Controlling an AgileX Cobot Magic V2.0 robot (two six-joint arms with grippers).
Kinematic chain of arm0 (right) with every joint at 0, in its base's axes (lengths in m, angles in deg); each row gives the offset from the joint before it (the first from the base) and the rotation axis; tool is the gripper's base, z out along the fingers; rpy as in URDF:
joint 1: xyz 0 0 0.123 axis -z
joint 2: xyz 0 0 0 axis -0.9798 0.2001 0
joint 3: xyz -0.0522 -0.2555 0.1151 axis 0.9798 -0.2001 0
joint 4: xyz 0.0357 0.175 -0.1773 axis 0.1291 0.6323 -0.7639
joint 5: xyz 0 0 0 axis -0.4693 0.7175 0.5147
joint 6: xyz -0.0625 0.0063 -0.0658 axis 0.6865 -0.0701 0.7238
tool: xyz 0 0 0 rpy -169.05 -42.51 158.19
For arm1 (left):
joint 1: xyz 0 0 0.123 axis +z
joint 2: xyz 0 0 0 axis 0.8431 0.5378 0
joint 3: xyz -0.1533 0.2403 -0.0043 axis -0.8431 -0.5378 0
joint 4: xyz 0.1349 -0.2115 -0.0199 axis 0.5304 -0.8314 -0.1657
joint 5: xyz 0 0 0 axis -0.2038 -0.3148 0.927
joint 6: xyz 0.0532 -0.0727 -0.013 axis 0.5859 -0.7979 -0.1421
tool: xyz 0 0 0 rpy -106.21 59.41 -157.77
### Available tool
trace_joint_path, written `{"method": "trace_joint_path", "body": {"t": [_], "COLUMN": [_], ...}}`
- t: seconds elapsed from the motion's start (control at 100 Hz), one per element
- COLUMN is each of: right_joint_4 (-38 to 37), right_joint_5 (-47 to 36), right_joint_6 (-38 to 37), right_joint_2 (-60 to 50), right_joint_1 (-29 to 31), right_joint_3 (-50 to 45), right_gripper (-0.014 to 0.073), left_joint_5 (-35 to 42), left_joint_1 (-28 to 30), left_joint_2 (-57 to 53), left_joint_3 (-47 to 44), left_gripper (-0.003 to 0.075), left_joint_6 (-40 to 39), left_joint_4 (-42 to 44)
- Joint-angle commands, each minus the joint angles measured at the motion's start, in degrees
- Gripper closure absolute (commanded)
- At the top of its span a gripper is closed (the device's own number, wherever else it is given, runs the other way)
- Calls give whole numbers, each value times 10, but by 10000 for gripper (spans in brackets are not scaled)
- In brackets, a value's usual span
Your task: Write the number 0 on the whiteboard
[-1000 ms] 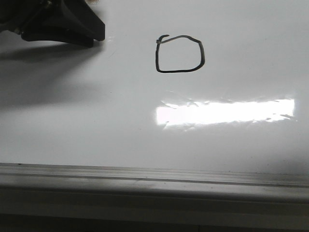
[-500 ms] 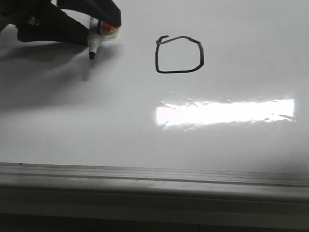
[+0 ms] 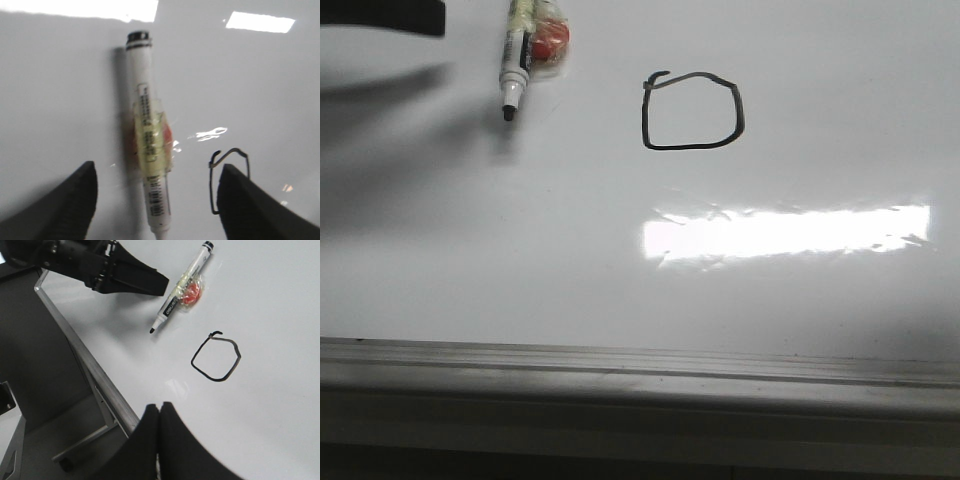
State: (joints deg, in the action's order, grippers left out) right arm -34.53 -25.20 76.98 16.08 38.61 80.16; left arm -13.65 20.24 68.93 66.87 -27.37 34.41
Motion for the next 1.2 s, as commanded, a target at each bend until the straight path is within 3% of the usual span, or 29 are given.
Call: {"method": "trace_joint_path", "body": {"t": [0.0,0.24,0.52,1.19], "right_joint_4": [-1,-18,-18,-18], "right_joint_5": [-57,-59,-58,-58], "right_joint_6": [0,0,0,0], "right_joint_2": [1,1,1,1], "right_joint_1": [3,3,3,3], "right_joint_3": [14,14,14,14], "right_gripper": [662,662,662,662], "left_joint_5": [17,-60,-137,-135], "left_joint_1": [0,0,0,-1], "left_joint_2": [-58,-197,-284,-284], "left_joint_3": [15,15,12,9], "left_gripper": [437,740,740,740], "left_joint_6": [-3,1,1,3], "left_joint_4": [30,159,189,200]}}
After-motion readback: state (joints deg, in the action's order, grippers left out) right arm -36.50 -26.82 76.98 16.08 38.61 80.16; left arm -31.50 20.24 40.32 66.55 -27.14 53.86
